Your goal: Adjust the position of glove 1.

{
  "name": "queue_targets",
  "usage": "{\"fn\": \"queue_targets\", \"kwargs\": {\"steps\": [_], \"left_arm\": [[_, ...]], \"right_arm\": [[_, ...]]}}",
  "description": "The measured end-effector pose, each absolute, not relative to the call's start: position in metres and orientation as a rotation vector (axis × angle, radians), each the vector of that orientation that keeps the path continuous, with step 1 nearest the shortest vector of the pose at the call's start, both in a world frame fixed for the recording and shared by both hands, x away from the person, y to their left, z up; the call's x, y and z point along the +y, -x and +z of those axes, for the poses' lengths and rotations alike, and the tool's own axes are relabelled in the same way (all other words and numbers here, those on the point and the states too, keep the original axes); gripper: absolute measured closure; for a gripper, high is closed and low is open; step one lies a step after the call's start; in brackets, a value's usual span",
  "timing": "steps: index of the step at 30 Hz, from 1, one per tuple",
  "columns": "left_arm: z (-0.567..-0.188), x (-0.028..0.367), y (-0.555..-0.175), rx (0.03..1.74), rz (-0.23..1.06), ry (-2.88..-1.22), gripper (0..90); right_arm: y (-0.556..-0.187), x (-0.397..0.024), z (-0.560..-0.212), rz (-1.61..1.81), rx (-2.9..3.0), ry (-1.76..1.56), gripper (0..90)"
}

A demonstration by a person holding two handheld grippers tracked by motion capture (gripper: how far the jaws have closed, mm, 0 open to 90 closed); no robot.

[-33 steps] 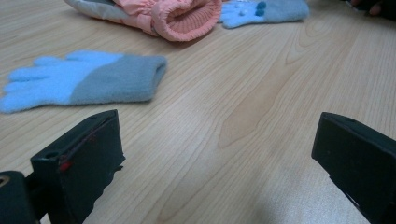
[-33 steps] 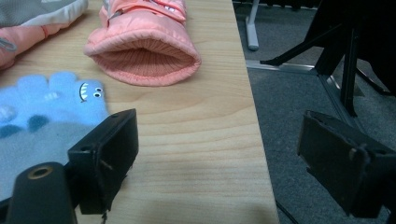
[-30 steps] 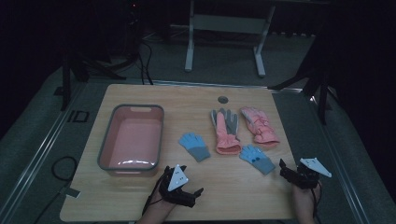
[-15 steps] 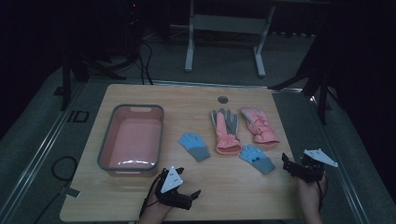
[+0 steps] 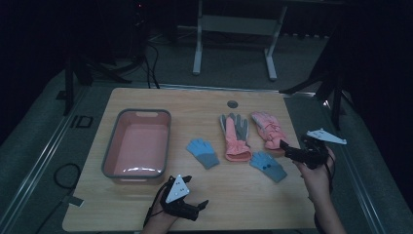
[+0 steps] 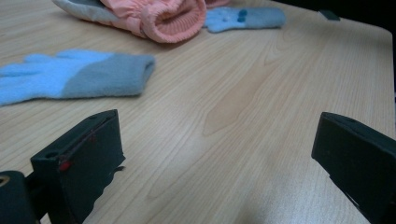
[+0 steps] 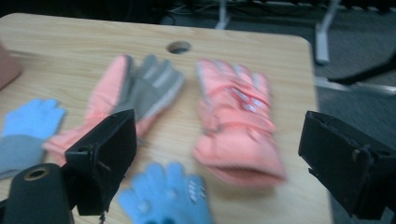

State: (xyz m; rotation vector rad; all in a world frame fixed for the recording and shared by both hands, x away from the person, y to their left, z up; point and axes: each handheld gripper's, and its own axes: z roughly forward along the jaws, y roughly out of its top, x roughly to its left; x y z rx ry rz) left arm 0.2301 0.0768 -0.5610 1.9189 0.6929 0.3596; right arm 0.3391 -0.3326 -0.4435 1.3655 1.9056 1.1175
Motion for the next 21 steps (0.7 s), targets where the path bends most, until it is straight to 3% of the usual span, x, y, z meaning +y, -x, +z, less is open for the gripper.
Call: {"fn": "queue_targets", "kwargs": {"steps": [21], "left_arm": [[-0.561,0.076,-0.229,0.657,0.358,-1.928,2.1]], "right_arm": [[-0.372,-0.226,-0.436,1.220,2.233,-1.055,15.8]]}}
